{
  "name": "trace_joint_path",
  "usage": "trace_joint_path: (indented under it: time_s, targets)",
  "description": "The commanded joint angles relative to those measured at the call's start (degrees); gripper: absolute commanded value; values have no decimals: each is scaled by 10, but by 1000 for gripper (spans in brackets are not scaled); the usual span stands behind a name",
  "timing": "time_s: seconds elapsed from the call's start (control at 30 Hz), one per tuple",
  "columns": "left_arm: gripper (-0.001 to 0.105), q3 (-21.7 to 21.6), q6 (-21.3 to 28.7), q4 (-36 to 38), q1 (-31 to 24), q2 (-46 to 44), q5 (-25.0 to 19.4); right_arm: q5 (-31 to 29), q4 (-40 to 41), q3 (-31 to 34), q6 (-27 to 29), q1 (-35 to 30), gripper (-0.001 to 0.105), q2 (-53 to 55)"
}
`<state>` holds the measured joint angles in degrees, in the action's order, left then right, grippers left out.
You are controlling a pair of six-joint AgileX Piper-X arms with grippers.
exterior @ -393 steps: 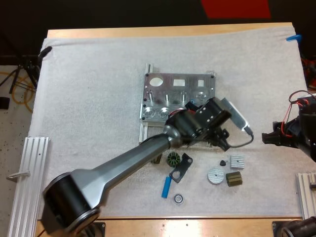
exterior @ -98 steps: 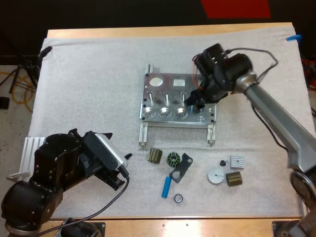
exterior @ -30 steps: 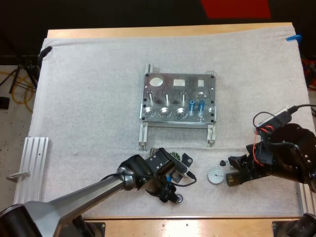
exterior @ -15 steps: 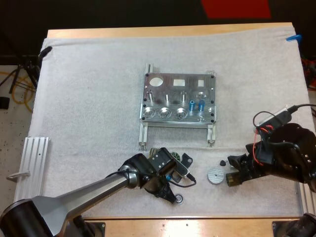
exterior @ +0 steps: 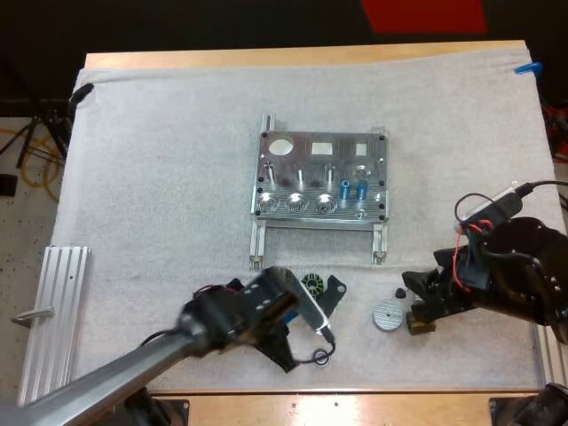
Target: Load cells from left to right
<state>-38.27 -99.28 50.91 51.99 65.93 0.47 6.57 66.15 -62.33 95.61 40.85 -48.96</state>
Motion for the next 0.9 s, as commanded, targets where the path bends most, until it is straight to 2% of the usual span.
trace_joint_path:
  time_s: [0.0, 0.1, 0.17, 0.37, 0.57, 0.87]
  targets:
    - [0, -1, 16, 14, 3, -43, -12, 22, -8, -1, 1, 2, 56, 5]
    - [0, -1, 33, 31, 3, -125, -5, 54, -16, -1, 1, 2, 56, 5]
    - [0, -1, 49, 45, 3, -184, 18, 81, -26, -1, 1, 2, 56, 1]
    - [0, -1, 53, 59, 3, -301, 48, 173, -61, -1, -14, 2, 56, -35]
    - [0, -1, 53, 59, 3, -347, 49, 297, -103, -1, -21, 3, 56, -108]
    - [0, -1, 53, 58, 3, -347, 49, 323, -232, -1, -60, 84, 56, -200]
